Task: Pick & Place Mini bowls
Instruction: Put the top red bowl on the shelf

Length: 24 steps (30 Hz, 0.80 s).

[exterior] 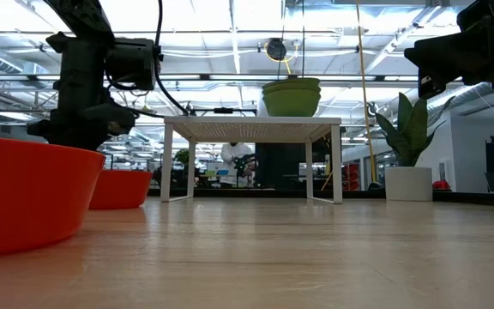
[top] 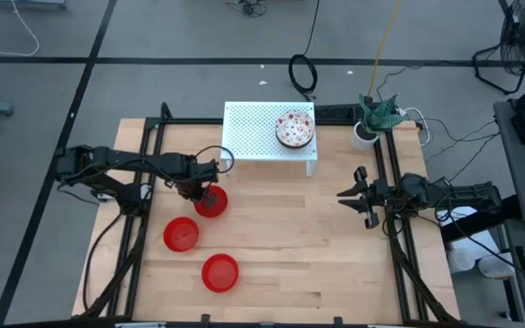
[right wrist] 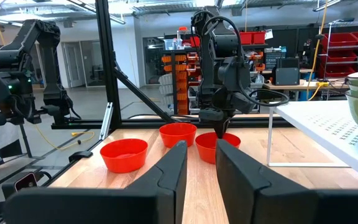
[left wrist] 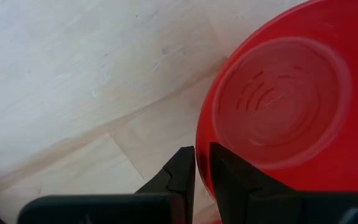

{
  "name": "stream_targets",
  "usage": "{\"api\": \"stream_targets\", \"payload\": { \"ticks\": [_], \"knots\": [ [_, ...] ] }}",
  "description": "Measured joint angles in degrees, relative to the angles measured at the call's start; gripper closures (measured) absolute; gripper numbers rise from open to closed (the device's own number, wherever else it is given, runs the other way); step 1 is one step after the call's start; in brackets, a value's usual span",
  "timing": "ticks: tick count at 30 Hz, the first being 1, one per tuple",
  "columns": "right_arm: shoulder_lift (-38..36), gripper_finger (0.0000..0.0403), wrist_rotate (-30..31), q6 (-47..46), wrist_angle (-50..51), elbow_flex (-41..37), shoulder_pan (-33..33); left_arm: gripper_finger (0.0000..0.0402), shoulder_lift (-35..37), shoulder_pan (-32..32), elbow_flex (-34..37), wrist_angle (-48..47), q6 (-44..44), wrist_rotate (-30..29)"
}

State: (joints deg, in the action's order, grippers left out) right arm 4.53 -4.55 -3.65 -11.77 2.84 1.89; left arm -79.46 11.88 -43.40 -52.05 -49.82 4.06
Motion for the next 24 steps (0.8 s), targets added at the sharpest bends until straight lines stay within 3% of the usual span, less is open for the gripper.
{"api": "stream_targets", "payload": {
  "ticks": [11, 14, 24],
  "knots": [
    [0.0, 0.0330, 0.0, 0.0, 0.0, 0.0, 0.0, 0.0363, 0.0, 0.0, 0.0, -0.8, -5.7, 0.5],
    [0.0, 0.0330, 0.0, 0.0, 0.0, 0.0, 0.0, 0.0391, 0.1, 0.0, -0.1, -0.7, -5.3, 0.9],
    [0.0, 0.0330, 0.0, 0.0, 0.0, 0.0, 0.0, 0.0397, 2.1, -0.3, -0.6, -1.1, -1.2, 0.4]
  ]
}}
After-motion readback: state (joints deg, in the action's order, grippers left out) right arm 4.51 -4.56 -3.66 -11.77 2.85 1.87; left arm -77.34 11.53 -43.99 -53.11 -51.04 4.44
